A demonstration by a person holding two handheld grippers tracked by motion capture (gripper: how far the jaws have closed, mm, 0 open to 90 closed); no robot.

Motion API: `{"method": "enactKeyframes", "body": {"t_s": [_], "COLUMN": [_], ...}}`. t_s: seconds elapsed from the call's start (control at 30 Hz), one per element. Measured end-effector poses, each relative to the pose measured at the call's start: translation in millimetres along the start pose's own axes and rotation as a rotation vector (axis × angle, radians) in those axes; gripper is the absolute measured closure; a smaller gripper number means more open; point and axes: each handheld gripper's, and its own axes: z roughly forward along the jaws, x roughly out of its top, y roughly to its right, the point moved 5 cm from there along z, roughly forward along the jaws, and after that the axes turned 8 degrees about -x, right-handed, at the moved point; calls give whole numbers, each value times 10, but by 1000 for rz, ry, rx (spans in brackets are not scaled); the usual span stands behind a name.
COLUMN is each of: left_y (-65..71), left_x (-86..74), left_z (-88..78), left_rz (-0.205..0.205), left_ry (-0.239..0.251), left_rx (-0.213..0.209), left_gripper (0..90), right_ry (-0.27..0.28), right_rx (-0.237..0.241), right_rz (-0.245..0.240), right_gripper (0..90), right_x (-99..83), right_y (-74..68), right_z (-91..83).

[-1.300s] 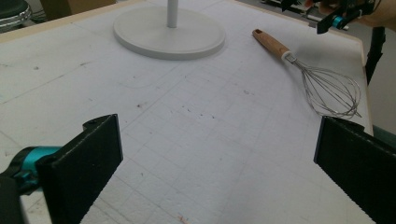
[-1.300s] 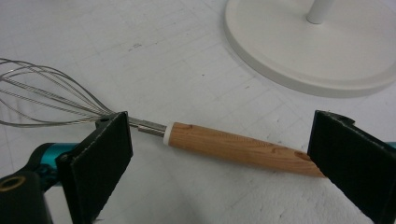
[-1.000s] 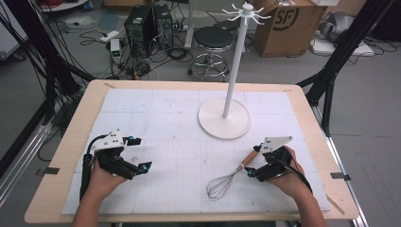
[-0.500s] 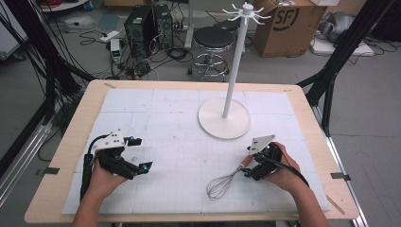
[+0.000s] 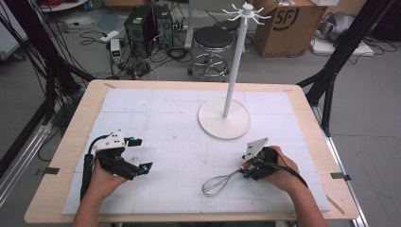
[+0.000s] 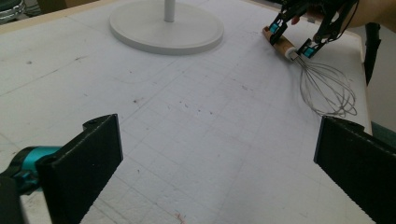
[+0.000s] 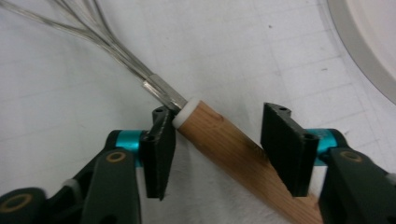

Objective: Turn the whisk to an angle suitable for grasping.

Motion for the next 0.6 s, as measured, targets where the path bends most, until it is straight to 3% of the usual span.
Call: {"method": "enactKeyframes", "body": {"t_s": [0.13,0.33,0.43,0.5,0.53,0.6], "left_y": [-3,-4,-6,-5,-5,-7], "left_x": [-2,-5,-7,-8,-8,-11], "left_z": [1,4,2,4,3,2], "left_rz": [1,0,2,1,1,-2], "left_ry": [-1,-4,-8,-6,-7,-6], "left_rx": [-2,-2,-2,-3,-3,0], "left_gripper": [17,17,17,17,17,17], "right_ry": [18,41,37,48,54,70], "right_rx": [2,21,15,9,2,0], "right_rz": [-6,38,57,43,75,74], "right_gripper": [567,646,624,581,539,526], "right_x": [42,63,62,62,38,-2], "right_y": [-24,-39,-40,-26,-16,24], "right_z": [-6,-7,-10,-8,-43,-80]}}
